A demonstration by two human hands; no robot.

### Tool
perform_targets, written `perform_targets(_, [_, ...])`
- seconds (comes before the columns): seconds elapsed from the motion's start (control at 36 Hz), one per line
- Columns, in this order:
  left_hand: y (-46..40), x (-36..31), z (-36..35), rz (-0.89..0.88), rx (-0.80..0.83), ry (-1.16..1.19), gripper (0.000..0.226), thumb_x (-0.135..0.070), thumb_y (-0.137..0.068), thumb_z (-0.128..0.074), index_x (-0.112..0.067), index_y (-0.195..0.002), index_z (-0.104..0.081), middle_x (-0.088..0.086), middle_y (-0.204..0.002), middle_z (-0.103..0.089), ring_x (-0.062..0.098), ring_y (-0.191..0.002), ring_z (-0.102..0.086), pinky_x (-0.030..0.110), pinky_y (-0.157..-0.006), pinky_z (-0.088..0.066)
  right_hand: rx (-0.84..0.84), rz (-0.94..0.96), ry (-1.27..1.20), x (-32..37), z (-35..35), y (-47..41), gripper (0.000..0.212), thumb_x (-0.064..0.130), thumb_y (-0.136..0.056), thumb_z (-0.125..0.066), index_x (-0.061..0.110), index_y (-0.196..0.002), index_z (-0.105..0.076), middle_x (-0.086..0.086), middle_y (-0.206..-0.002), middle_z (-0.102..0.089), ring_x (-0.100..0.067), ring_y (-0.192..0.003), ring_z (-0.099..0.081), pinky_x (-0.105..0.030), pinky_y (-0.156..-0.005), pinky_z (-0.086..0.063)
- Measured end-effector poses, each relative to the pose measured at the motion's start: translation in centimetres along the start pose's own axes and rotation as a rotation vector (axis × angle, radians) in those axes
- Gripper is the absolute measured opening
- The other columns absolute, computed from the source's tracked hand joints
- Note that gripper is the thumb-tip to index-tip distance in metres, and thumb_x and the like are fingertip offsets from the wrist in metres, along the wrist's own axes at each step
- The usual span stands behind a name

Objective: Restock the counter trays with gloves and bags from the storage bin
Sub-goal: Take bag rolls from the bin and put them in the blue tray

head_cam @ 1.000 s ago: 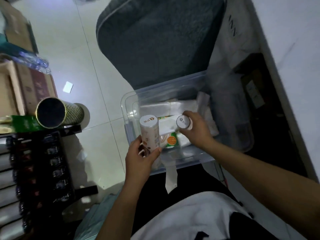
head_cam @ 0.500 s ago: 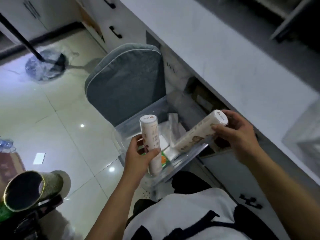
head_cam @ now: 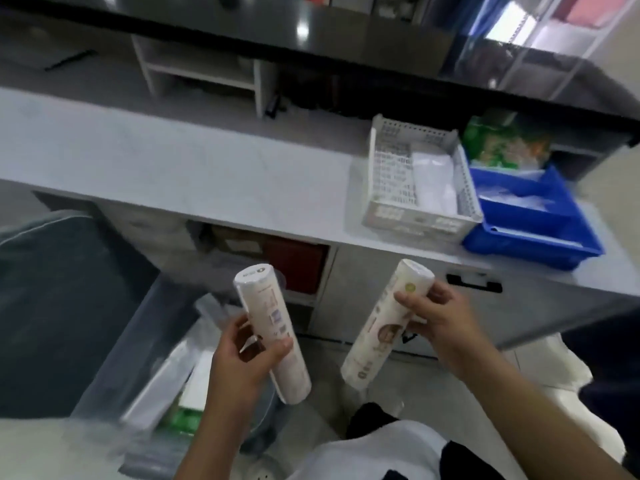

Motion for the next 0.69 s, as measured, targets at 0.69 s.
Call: perform_targets(0.69, [-6.5, 0.2, -33.5, -0.004, 0.177, -0.207, 0.072, -0.032, -0.049, -0.093, -0.037, -0.114, -0.064, -0.002, -0.115, -0.071, 0.018, -0.105, -0.07, 0.034, -0.077, -0.06, -0.212, 0.667, 0.273, 15.9, 33.4, -10.4, 0.056, 0.04, -0.07, -0.082, 0.041, -0.122, -0.061, 0.011, -0.117, -0.065, -0.012, -0.115, -0.061, -0.022, -0.089, -0.053])
Point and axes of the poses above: each hand's wrist, its own y-axis away from the middle knuckle, its own z-axis out of the back of the hand, x = y × z, the point moved 7 cm from there along -y, towards the middle knuckle
